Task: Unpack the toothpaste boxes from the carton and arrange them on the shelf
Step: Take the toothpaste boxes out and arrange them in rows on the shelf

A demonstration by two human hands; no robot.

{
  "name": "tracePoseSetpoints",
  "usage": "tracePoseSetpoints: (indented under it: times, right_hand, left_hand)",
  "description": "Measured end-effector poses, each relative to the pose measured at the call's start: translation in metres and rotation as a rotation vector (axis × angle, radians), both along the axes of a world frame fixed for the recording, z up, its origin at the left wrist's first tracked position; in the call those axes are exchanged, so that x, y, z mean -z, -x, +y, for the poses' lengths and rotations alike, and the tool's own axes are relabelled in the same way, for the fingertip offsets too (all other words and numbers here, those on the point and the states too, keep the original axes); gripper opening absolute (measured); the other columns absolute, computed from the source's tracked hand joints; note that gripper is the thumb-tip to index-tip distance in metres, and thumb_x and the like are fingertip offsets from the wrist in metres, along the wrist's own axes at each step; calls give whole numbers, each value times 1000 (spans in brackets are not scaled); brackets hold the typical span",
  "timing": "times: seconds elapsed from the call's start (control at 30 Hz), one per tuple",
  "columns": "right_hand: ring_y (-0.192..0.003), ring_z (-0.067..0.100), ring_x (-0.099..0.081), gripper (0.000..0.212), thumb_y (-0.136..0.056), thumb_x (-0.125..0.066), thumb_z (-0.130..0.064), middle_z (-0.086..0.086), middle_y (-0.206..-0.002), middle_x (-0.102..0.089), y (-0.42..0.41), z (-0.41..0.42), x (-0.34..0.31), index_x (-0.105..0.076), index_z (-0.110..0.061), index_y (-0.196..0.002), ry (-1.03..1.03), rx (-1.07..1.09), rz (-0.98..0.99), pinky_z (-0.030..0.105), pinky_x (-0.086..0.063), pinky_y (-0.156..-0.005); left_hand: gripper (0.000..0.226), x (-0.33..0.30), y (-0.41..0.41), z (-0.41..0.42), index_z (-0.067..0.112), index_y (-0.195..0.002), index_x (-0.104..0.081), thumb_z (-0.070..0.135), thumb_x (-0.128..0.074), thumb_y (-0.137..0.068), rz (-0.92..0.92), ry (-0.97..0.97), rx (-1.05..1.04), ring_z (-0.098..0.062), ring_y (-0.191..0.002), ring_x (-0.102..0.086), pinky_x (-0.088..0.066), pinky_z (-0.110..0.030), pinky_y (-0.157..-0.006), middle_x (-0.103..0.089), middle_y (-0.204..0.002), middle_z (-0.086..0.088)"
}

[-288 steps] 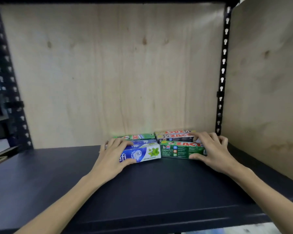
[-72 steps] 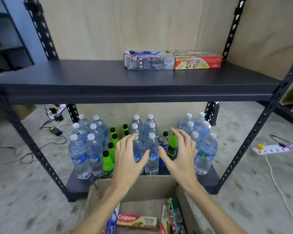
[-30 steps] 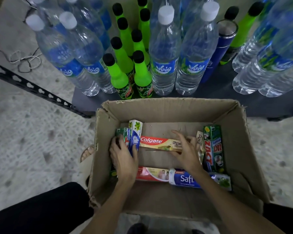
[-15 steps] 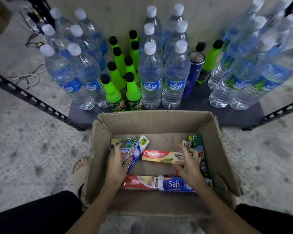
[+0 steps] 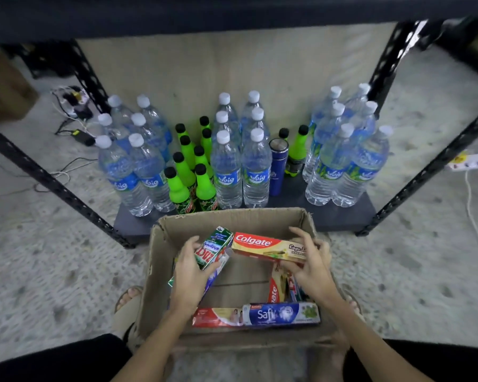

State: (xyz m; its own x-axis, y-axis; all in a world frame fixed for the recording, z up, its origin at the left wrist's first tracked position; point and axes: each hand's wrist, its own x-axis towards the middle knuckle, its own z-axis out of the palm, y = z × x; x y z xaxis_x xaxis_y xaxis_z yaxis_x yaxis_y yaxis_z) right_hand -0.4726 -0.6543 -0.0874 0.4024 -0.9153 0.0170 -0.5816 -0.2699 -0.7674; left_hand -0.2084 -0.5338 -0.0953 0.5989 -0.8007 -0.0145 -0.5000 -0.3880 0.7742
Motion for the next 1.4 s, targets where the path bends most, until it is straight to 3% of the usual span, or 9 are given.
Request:
tracePoseSetpoints:
  times: [0.17,0.3,0.43,0.5,0.63,0.77,0.93,1.07,1.4]
  right_hand:
    - [-117,13,-32,75,-77,-85,-36,-26,-123,-55,21,-18,-67,-44,-47,-139,124,0,-50,46,-30,-106]
    - [-120,14,-33,69,-78,-84,-35,-26,-120,-54,36,-31,-135,-50,-45,-137,211,-8,-109,18,-22,-108]
    - [-122,16,-38,68,-77,-85,-35,-24,-121,-47,52,-47,-197,-50,-54,-132,299,-32,-143,48,-39,-110]
    - [-124,15,-40,67,-76,-85,-35,-14,-120,-46,59,-54,-228,-52,-54,-131,330,-37,-162,46,-43,-108]
    - [-123,0,-38,61,-74,-80,-44,-3,-124,-43,70,-63,-290,-56,-54,-128,402,-49,-172,22,-44,-104]
    - [-121,12,-37,58,-78,-83,-36,-7,-118,-42,75,-74,-343,-58,-50,-129,483,-59,-161,29,-44,-104]
    - [-119,1,-32,61,-79,-83,-35,-10,-118,-50,76,-87,-402,-55,-51,-131,529,-55,-142,28,-43,-102]
    - [-118,13,-29,54,-83,-80,-35,-13,-120,-46,77,-105,-439,-56,-53,-127,538,-40,-98,34,-35,-103]
    - [-125,25,-23,41,-86,-69,-56,-3,-127,-35,70,-211,-472,-52,-61,-123,463,-1,126,38,-21,-109]
  left_hand:
    - [74,-71,5,-11,29,-133,-50,33,-90,-70,-58,128,62,-6,-107,-60,-49,-30,-90,-62,-118,16]
    - [75,-142,8,-23,32,-135,-51,42,-87,-71,-174,194,109,-1,-101,-60,-47,-23,-81,-61,-120,23]
    - [76,-211,2,-35,39,-136,-47,48,-85,-71,-242,260,178,2,-106,-59,-55,-34,-86,-61,-121,25]
    - [75,-245,-1,-40,41,-136,-46,49,-84,-72,-281,295,203,4,-106,-59,-55,-31,-83,-60,-121,28]
    - [71,-308,-1,-44,41,-135,-49,47,-84,-74,-306,372,250,4,-111,-57,-52,-26,-86,-60,-124,26]
    - [65,-366,-6,-51,41,-130,-52,42,-86,-74,-326,439,315,8,-113,-56,-50,-24,-88,-63,-121,25]
    - [64,-427,-12,-63,42,-127,-55,52,-84,-71,-388,429,367,7,-113,-57,-49,-26,-92,-65,-117,25]
    - [59,-462,-17,-82,38,-127,-57,45,-84,-74,-423,412,414,11,-111,-56,-46,-17,-89,-65,-117,25]
    - [47,-487,-30,-207,40,-126,-57,41,-77,-83,-611,171,459,-2,-115,-57,-49,-38,-101,-61,-129,22]
